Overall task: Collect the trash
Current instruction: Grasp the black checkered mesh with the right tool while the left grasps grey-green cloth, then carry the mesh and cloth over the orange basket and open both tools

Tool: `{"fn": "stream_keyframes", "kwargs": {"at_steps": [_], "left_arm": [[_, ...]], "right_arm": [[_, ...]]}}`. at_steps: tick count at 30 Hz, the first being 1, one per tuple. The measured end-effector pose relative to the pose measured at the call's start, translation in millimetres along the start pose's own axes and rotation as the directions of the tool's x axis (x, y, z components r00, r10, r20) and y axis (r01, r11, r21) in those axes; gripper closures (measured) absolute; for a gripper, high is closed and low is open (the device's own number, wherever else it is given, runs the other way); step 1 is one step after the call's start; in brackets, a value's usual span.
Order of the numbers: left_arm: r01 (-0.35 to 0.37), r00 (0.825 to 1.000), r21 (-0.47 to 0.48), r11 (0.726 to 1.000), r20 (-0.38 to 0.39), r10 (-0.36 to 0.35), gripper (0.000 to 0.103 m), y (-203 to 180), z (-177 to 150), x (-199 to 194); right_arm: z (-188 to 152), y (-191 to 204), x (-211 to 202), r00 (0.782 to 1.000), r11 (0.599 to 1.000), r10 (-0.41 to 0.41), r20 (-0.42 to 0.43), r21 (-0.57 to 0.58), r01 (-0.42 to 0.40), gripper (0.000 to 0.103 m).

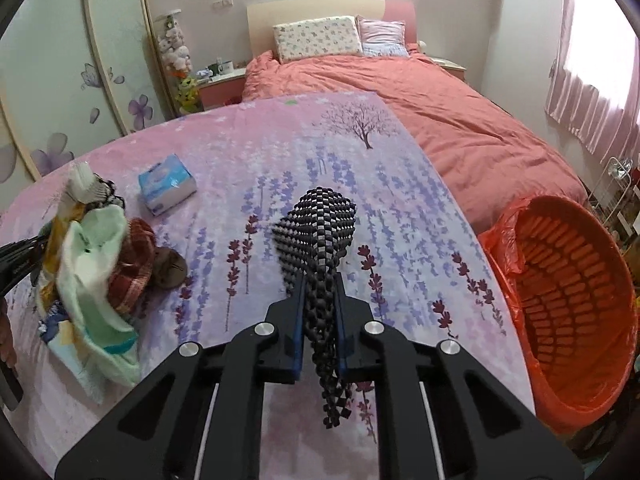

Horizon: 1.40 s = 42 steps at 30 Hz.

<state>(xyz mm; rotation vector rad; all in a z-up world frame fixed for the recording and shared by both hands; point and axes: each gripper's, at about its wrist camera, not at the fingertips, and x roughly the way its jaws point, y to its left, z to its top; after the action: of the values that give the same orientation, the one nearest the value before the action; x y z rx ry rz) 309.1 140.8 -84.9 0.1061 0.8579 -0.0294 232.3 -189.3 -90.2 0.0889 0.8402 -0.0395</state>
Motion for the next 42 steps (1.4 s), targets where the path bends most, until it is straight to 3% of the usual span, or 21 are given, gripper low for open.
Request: {"fn": "stream_keyframes", "kwargs": {"at_steps": [15, 24, 35, 42], "left_arm": [[-0.041, 0.994, -0.034, 0.999, 0.102, 0.044, 0.094, -4.3, 9.7, -81.4], [-0.044, 0.988, 0.016, 0.999, 0.147, 0.041, 0.094, -44.8, 11.4, -126.6], [-0.035, 0.983, 0.08, 0.996, 0.185, 0.019, 0.094, -101.7, 13.2, -155.1], [0.004, 0.979, 0.142, 0.99, 0.2, -0.033, 0.094, -146.9, 14.1, -164.7]], "right_arm": [[2.1, -7.6, -47.8, 0.997, 0.999, 0.044, 0.069, 0.023, -0.045, 0.091], [-0.2, -19.8, -80.9, 0.991, 0.999, 0.025, 0.129, 0.033, -0.03, 0.091], [-3.0, -52.1, -113.2, 0.98, 0.998, -0.011, 0.2, 0.071, -0.003, 0.091], [-8.5, -77.6, -124.8, 0.974, 0.995, -0.04, 0.223, 0.102, 0.017, 0.091]]}}
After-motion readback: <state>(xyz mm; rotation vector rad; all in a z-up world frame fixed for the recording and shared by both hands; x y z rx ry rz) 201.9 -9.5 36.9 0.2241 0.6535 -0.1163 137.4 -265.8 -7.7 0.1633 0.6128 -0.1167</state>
